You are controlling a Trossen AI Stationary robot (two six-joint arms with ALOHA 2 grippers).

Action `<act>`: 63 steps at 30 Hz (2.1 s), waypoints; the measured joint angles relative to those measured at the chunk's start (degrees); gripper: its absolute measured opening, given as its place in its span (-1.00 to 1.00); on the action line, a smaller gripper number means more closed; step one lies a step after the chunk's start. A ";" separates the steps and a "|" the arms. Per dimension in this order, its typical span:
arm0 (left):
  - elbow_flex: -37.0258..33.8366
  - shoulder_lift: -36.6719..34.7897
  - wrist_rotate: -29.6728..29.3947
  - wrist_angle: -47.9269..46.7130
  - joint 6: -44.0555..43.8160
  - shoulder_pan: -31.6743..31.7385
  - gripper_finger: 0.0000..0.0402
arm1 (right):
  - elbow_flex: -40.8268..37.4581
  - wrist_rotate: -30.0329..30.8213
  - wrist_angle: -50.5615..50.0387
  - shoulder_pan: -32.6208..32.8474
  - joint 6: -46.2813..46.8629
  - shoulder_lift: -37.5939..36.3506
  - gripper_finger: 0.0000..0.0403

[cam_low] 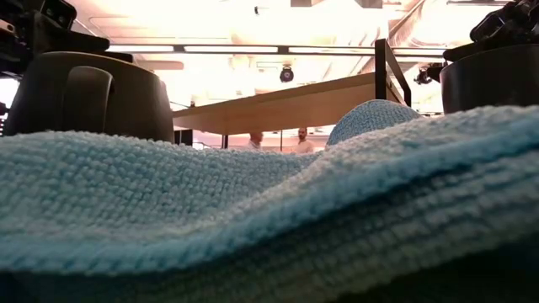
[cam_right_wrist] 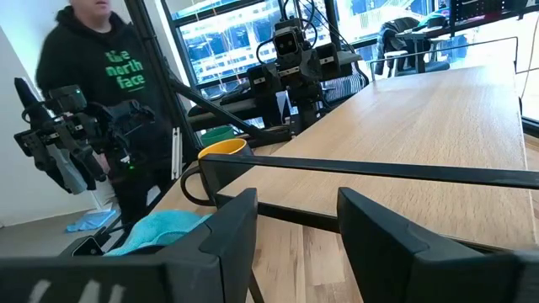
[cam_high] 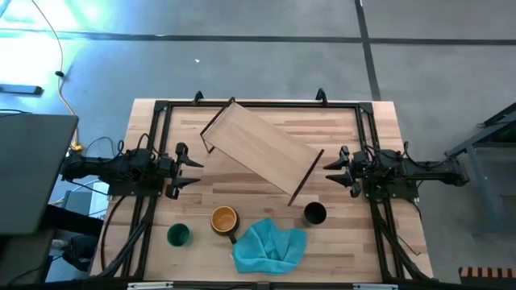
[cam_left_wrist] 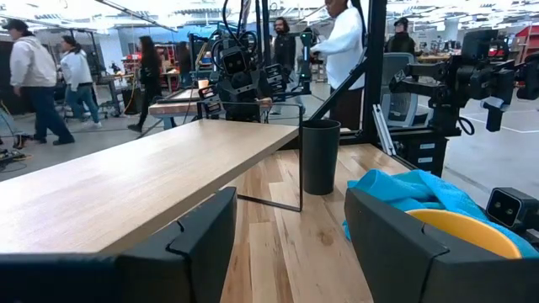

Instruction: Stack small to large cups/mugs on shelf

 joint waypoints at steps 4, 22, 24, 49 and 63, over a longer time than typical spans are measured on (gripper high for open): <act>0.00 -0.01 0.00 0.01 0.01 0.00 0.05 | 0.02 0.00 -0.01 0.00 0.00 -0.01 -0.22; 0.01 0.00 0.00 0.01 0.01 0.00 0.05 | 0.02 0.00 -0.02 0.01 0.00 -0.01 -0.22; 0.02 0.00 0.00 -0.01 0.02 0.01 0.05 | 0.00 0.00 -0.02 0.01 0.00 0.01 -0.22; 0.00 0.00 0.00 0.01 0.00 0.01 0.05 | 0.02 0.00 -0.02 -0.01 0.00 -0.01 -0.22; 0.02 0.00 0.92 0.03 -20.89 0.01 0.05 | 0.00 4.84 -0.54 -0.52 -17.58 -0.01 -0.22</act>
